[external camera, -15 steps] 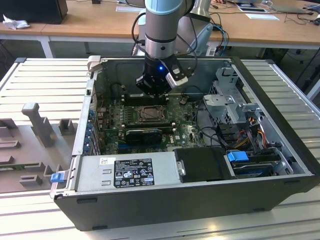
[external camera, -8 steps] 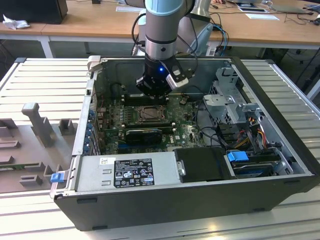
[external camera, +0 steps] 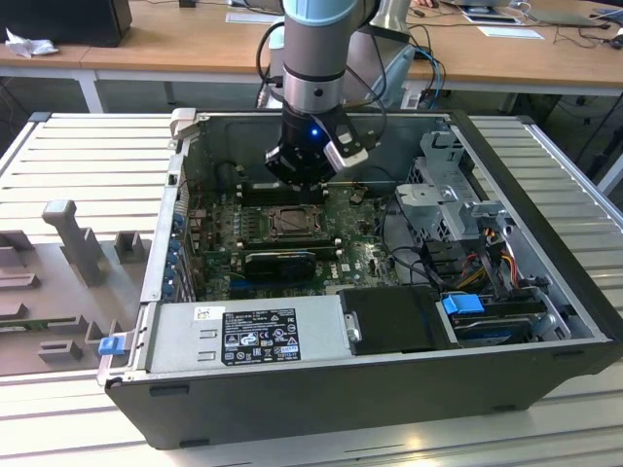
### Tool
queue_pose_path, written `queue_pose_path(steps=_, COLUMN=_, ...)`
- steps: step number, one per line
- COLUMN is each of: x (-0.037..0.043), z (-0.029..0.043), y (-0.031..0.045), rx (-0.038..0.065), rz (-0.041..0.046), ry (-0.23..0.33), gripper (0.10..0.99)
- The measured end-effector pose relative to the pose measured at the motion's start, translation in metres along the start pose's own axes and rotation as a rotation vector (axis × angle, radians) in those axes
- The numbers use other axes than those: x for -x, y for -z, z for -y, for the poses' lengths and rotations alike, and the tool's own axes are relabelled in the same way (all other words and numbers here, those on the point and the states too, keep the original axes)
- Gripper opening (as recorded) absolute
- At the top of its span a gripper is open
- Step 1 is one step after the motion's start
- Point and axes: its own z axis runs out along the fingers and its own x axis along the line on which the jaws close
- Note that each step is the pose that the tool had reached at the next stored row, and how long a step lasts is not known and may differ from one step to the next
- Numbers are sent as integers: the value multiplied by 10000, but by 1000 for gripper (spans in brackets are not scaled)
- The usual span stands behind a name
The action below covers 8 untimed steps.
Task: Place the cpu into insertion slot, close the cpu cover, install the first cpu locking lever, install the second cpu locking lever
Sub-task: 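Install the second cpu locking lever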
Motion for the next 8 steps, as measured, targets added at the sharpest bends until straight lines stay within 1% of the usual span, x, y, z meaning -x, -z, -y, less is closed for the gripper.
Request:
queue_pose_path(steps=5, x=-2, z=55, y=1, rx=0, rz=0, ry=0, gripper=106)
queue_pose_path(steps=8, x=-2, z=64, y=3, rx=0, rz=0, ry=-2, gripper=106)
